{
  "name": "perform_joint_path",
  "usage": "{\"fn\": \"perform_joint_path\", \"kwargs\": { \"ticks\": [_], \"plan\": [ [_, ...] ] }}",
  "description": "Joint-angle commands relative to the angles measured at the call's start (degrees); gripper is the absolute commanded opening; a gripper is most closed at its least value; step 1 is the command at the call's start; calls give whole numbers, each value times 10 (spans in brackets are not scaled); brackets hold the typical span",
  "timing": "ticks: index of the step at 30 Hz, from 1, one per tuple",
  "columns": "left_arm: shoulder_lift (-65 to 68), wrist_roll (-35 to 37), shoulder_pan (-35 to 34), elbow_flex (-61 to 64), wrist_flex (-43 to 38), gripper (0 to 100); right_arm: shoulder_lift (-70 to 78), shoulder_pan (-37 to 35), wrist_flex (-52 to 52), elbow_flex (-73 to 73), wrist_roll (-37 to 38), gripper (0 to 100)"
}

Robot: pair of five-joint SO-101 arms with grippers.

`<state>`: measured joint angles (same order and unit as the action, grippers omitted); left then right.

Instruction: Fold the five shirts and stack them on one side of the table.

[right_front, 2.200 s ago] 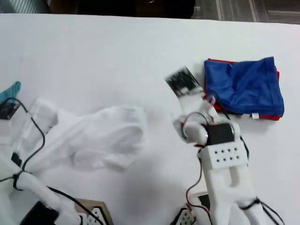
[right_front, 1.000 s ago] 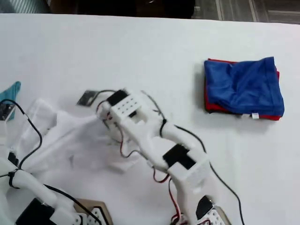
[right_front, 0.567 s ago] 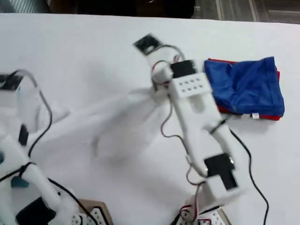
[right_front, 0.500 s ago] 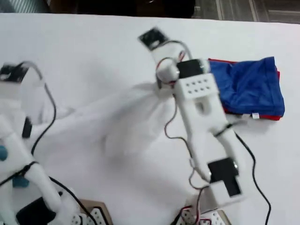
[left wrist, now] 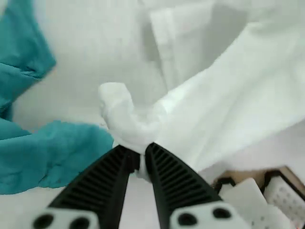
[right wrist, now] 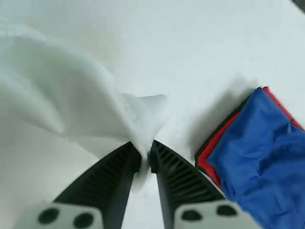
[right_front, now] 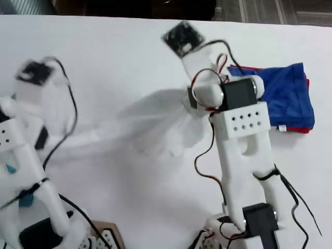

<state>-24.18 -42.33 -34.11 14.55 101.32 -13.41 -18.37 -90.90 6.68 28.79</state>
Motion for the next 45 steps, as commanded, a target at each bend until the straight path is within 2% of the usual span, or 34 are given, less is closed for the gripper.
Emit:
{"fn": "perform_joint_path", "kwargs": {
  "ticks": [1, 5, 9, 12, 16, 18, 21, 23, 25, 31, 36, 40, 42, 45],
  "plan": [
    [0, -64, -8, 107, 5, 26, -38, 5, -7, -91, 40, 20],
    [0, -110, -8, 181, 5, 27, -74, 4, 8, -235, 79, 20],
    [0, -129, -8, 190, 6, 33, -127, 8, 35, -347, 102, 20],
    [0, -132, -8, 172, 7, 120, -169, 8, 44, -388, 97, 21],
    [-4, -124, -8, 80, 8, 269, -225, 8, 43, -394, 96, 46],
    [-2, -79, -8, 4, 4, 286, -252, 9, 47, -393, 93, 100],
    [0, 54, -8, -95, -30, 277, -292, 9, 73, -396, 41, 196],
    [1, 135, -5, -109, -56, 277, -310, 8, 97, -396, 5, 248],
    [8, 150, 5, -82, -74, 277, -321, 8, 121, -396, -15, 284],
    [137, 113, 21, 55, -114, 275, -321, 8, 145, -397, -17, 294],
    [235, 103, 16, 58, -124, 275, -322, 7, 145, -415, -17, 294],
    [254, 43, 15, 66, -88, 272, -322, 7, 146, -447, -17, 294],
    [254, 12, 14, 65, -47, 229, -322, 8, 149, -464, -17, 294],
    [254, -27, 11, 66, -1, 104, -323, 9, 168, -492, -17, 294]
  ]
}}
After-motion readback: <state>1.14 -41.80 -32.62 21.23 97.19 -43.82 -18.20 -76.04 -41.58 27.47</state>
